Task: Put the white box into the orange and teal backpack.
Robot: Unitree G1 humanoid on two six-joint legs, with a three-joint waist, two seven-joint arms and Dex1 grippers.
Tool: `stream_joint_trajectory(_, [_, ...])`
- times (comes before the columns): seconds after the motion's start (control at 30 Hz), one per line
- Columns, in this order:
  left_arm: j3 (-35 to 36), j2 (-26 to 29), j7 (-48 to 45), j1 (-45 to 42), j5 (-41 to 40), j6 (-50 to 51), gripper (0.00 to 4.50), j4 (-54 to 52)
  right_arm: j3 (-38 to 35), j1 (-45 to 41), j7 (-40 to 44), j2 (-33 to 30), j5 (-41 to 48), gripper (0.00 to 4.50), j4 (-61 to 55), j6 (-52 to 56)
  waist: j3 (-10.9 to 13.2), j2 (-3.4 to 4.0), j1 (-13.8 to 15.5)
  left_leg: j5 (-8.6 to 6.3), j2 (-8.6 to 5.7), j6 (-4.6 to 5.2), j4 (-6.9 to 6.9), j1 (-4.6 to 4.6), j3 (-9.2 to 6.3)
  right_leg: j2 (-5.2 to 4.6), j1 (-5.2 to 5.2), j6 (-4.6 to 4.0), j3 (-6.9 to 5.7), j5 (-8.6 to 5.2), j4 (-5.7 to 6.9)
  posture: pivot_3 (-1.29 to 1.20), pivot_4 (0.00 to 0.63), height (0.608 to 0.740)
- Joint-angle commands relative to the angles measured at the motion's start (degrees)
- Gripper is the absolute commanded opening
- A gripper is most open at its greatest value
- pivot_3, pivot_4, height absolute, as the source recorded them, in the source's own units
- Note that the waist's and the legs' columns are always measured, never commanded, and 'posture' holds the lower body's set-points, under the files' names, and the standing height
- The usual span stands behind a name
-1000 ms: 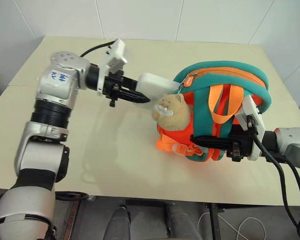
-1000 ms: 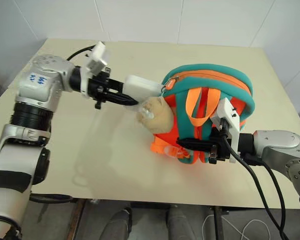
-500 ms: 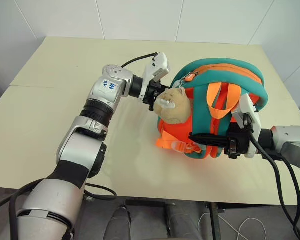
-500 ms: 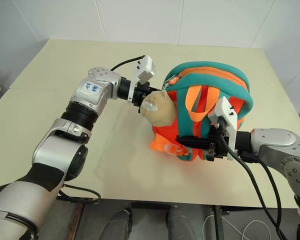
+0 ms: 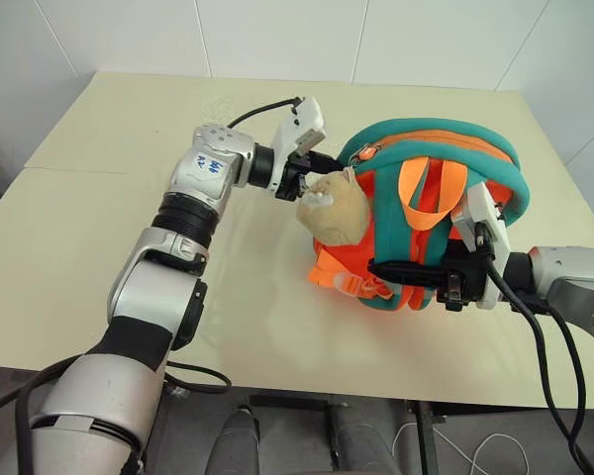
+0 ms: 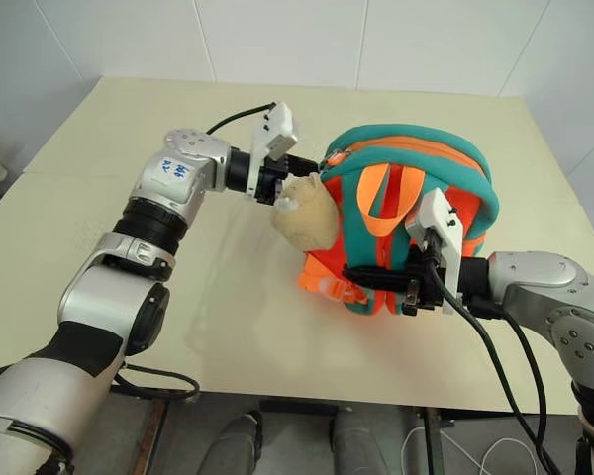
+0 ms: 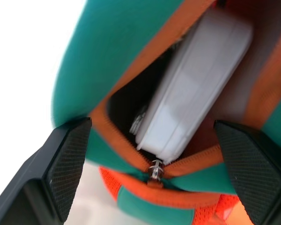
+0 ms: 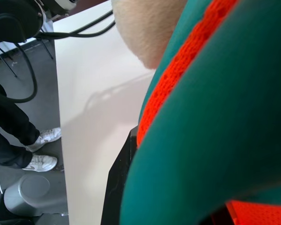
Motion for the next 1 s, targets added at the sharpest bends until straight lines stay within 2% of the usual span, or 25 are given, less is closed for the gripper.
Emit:
stream_joint_trajectory(0.03, [3.3,4.7,-1.1,2.3,-2.4,3.8,4.48,-8.7,-0.1,-0.4,0.7,0.4,-0.1,0.0,-0.7,-0.4,0.0,0.0,-0.2,0.0,0.0,0.0,-0.01,0.0,0.0,0.0,-0.01,0.0,0.0,0.0,0.0,0.0,0.15,0.74])
stream_joint_trajectory(0.17, [5.5,9.2,-0.6,6.8,-4.7,8.4,4.48,-17.7,-0.2,0.0,0.6,0.7,-0.4,0.0,-0.8,-0.5,0.0,0.01,-0.5,0.0,0.04,0.0,-0.08,-0.03,-0.01,0.0,-0.08,-0.01,-0.01,-0.01,0.01,0.0,0.15,0.74])
stream_joint_trajectory(0.33, [8.2,12.1,0.4,11.8,-9.1,14.8,4.48,-30.1,-0.3,0.0,0.5,1.2,-0.7,0.0,-0.9,-0.4,0.0,0.01,-0.1,0.0,0.03,-0.01,-0.02,-0.04,-0.01,-0.03,-0.06,-0.01,-0.02,0.0,0.02,0.0,0.15,0.74])
stream_joint_trajectory(0.43, [10.0,14.3,-2.3,16.1,-15.7,21.8,4.48,-39.9,-0.3,0.0,0.4,1.3,-0.9,0.0,-1.0,-0.4,0.0,0.01,-0.1,0.0,0.03,-0.01,-0.02,-0.03,-0.01,-0.03,-0.06,-0.01,-0.02,0.0,0.03,0.0,0.15,0.74])
stream_joint_trajectory(0.57, [10.7,15.6,-2.3,21.2,-21.1,25.5,4.48,-49.5,-0.4,0.1,0.3,1.5,-1.0,0.0,-0.9,-0.4,0.0,0.02,-0.2,0.0,0.05,-0.01,-0.04,-0.01,0.01,-0.03,-0.06,-0.01,-0.01,0.0,0.03,0.0,0.15,0.74])
stream_joint_trajectory(0.8, [9.4,12.1,4.1,22.7,-24.2,27.8,4.48,-54.5,0.1,-0.3,0.3,1.9,-1.6,0.0,-0.6,-0.4,0.0,0.01,0.2,0.04,0.04,0.0,0.08,0.03,0.02,-0.03,0.08,-0.03,-0.02,0.08,-0.01,0.0,0.15,0.74])
stream_joint_trajectory(0.9, [7.1,11.0,7.3,22.3,-21.8,26.9,4.48,-53.7,0.2,-0.4,0.1,2.1,-1.7,0.0,-0.7,-0.4,0.0,0.01,0.1,0.04,0.04,0.0,0.08,0.05,0.02,-0.02,0.1,-0.03,-0.02,0.08,-0.02,0.0,0.15,0.74])
stream_joint_trajectory(1.0, [6.1,10.6,9.6,21.8,-20.3,25.6,3.88,-52.4,0.0,-0.3,-0.1,2.3,-1.7,0.0,-0.9,-0.3,0.0,0.01,0.1,0.04,0.04,0.0,0.06,0.08,0.02,-0.01,0.11,-0.03,-0.02,0.08,-0.03,0.0,0.15,0.74])
